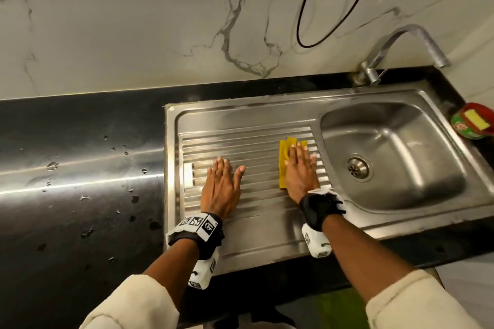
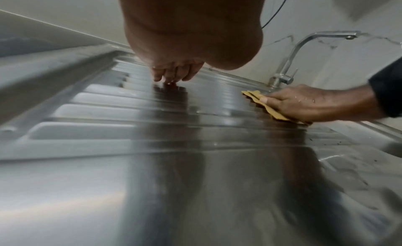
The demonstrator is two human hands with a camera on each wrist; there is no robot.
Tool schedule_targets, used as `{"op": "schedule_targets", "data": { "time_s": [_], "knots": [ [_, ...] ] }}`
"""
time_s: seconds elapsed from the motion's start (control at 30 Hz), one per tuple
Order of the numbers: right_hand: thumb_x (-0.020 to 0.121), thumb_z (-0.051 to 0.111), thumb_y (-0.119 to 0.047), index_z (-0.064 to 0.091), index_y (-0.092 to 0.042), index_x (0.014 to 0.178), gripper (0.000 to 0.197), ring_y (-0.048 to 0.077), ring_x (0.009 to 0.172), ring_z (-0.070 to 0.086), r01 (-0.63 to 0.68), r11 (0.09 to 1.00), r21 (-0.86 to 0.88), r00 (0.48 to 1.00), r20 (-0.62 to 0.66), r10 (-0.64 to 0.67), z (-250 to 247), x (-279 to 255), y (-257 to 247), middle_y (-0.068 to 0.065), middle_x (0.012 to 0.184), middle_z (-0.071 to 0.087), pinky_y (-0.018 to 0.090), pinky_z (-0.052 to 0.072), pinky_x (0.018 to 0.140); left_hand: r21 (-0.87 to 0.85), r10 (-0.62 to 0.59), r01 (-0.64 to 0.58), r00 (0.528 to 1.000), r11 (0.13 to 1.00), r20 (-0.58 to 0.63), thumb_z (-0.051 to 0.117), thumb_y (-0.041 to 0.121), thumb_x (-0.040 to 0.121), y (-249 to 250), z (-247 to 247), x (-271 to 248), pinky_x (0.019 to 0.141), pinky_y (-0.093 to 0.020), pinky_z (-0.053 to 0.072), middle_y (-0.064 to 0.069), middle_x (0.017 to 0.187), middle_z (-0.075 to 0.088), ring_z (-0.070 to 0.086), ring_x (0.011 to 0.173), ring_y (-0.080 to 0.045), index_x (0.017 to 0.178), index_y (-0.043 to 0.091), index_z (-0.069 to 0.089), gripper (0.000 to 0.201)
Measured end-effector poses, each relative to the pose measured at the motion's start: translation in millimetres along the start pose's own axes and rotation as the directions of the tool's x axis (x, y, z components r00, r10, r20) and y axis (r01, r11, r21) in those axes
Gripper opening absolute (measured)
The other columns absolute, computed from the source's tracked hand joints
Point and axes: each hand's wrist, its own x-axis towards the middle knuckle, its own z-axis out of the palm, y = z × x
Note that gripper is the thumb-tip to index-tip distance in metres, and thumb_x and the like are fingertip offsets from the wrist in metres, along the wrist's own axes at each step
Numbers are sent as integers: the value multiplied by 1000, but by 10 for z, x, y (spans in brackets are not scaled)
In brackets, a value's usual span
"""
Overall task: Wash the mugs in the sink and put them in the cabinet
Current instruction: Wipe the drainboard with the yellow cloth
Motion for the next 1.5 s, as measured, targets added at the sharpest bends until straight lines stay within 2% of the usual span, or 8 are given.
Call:
{"op": "schedule_targets", "data": {
  "time_s": [0.1,0.27,0.5,0.67,0.83,1.03,1.27,1.5],
  "knots": [
    [86,42,-15,28,5,147,66,53,141,21,-117,985,125,976,-170,137,-23,-12,-411,32,152,26,63,15,114,-14,28,-28,1000,1000,2,4,65,95,114,101,-5,123,-34,3,-13,162,17,8,152,-21,155,6,22,85],
    [99,30,-29,9,-18,156,62,27,151,-6,465,875,136,884,-10,-468,-41,-242,-482,6,164,0,45,-2,122,47,118,-116,992,992,-50,15,49,104,209,167,-71,123,-42,12,-18,159,26,19,149,-30,151,3,30,68],
    [74,47,-20,45,10,137,70,55,132,37,-257,955,151,962,-59,268,-151,-68,32,34,143,40,67,33,105,-23,8,-9,999,1000,-44,-6,79,84,109,203,-321,124,-33,5,-7,163,14,7,151,-14,155,13,22,101],
    [97,26,-27,7,-11,156,64,37,149,-5,414,910,21,908,66,-414,-112,-223,-456,14,163,0,58,5,118,4,41,-41,993,999,-111,6,61,96,226,189,-370,123,-42,11,-15,161,23,17,150,-28,152,4,28,83],
    [98,20,-35,15,-5,154,63,40,148,6,-210,962,172,965,-125,233,-105,51,271,19,161,10,56,9,119,191,164,-169,986,967,42,1,46,97,380,281,-301,120,-55,9,-19,160,20,10,150,-36,154,14,24,70],
    [91,7,-32,9,-14,156,68,30,150,-5,431,900,60,901,30,-434,69,-596,-88,6,164,0,52,5,121,217,66,-79,996,973,66,-16,60,80,283,510,-226,123,-46,4,-14,163,14,1,152,-27,154,13,26,98],
    [87,62,-36,34,12,142,78,53,139,25,-483,835,263,860,-34,509,75,-542,-30,35,150,28,63,22,112,8,-31,31,998,999,-46,-2,70,88,37,254,-564,124,-39,6,-12,163,11,4,152,-21,156,8,18,94],
    [88,39,-50,-12,-11,154,91,35,146,-21,387,918,84,916,82,-393,204,-1218,-1388,17,160,-18,53,-4,120,-91,-66,55,991,994,-120,12,58,100,-197,39,-720,123,-30,0,-9,164,4,1,152,-14,156,7,6,76]
  ]
}}
